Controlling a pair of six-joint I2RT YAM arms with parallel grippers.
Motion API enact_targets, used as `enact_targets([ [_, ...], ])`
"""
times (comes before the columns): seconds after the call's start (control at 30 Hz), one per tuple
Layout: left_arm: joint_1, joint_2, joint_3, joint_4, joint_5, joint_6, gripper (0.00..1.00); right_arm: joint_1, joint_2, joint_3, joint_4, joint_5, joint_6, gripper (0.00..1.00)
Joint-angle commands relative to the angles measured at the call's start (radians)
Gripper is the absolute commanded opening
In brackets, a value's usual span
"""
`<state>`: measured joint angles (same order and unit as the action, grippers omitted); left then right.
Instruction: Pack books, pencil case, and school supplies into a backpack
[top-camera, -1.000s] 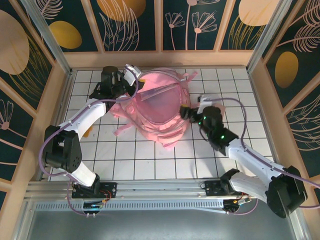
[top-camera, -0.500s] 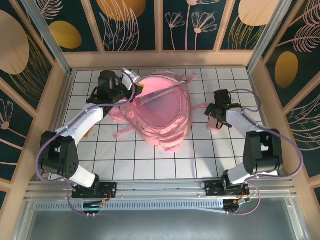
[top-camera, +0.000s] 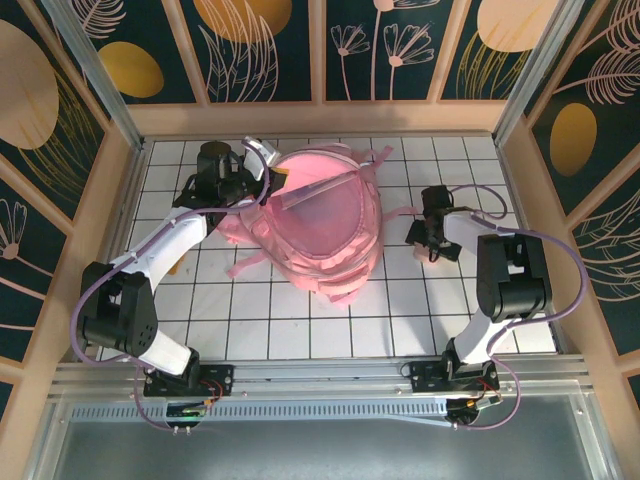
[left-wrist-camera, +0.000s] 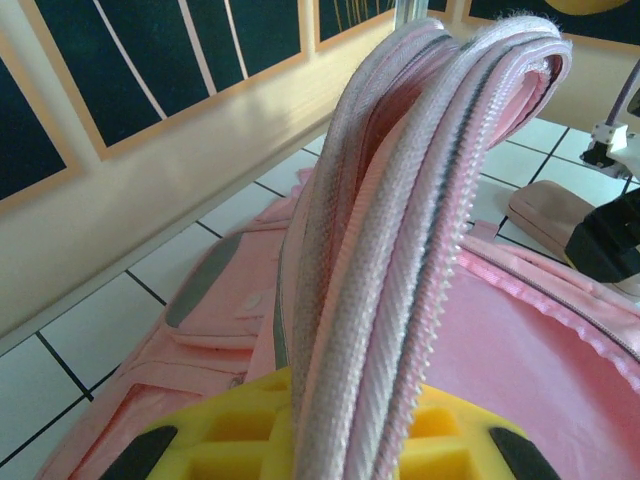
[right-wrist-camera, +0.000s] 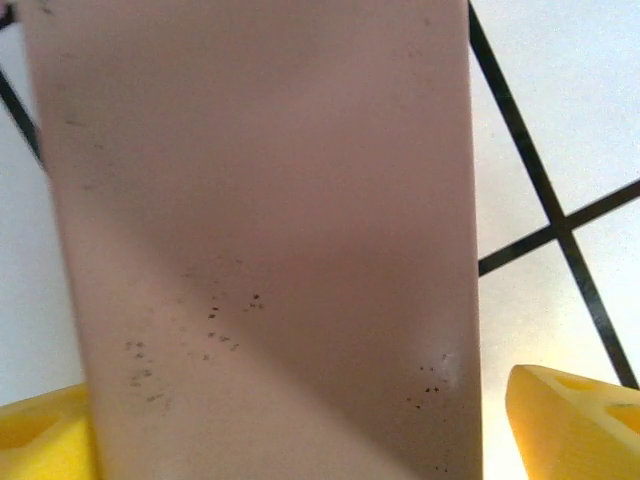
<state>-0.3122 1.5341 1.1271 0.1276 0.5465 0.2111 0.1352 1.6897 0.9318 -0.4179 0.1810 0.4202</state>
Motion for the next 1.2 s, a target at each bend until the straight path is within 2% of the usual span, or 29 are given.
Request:
enact_targets([
  [0.0,0.002,-0.052,0.016,0.148,0.091,-0.039,0.00,-0.017,0.012,-0.023,0.023,0.031,-0.022,0.80],
  [0.07,0.002,-0.053,0.015,0.150,0.082,-0.038,0.00,-0.018,-0.010,-0.026,0.040,0.015,-0.025,0.74],
  [0.13,0.002,-0.052,0.016,0.157,0.075,-0.044,0.00,-0.017,-0.064,-0.044,0.069,0.015,-0.020,0.59],
  [0.17,0.001,-0.052,0.016,0.161,0.071,-0.049,0.00,-0.017,-0.093,-0.054,0.079,0.018,-0.015,0.55],
  [0.27,0.001,-0.053,0.012,0.179,0.064,-0.061,0.00,-0.018,-0.184,-0.078,0.102,0.014,-0.018,0.51],
  [0.4,0.002,-0.061,0.007,0.188,0.060,-0.071,0.00,0.016,-0.274,-0.068,0.036,-0.003,-0.026,0.51],
  [0.47,0.001,-0.064,0.001,0.194,0.054,-0.073,0.00,0.093,-0.312,-0.046,-0.018,-0.012,-0.029,0.51],
  [0.67,0.001,-0.063,-0.003,0.207,0.051,-0.109,0.00,0.474,-0.372,0.074,-0.097,-0.146,0.037,0.48],
  [0.83,0.002,-0.075,-0.041,0.272,0.068,-0.159,0.00,0.601,-0.278,0.206,-0.007,-0.372,0.210,0.50],
  [0.87,0.001,-0.077,-0.046,0.277,0.070,-0.163,0.00,0.615,-0.245,0.232,0.007,-0.368,0.237,0.50],
  [1.03,0.002,-0.083,-0.066,0.315,0.090,-0.217,0.00,0.605,-0.046,0.335,0.019,-0.149,0.515,0.46],
  [1.17,0.000,-0.092,-0.095,0.354,0.108,-0.261,0.00,0.603,0.103,0.393,0.076,-0.002,0.758,0.50],
])
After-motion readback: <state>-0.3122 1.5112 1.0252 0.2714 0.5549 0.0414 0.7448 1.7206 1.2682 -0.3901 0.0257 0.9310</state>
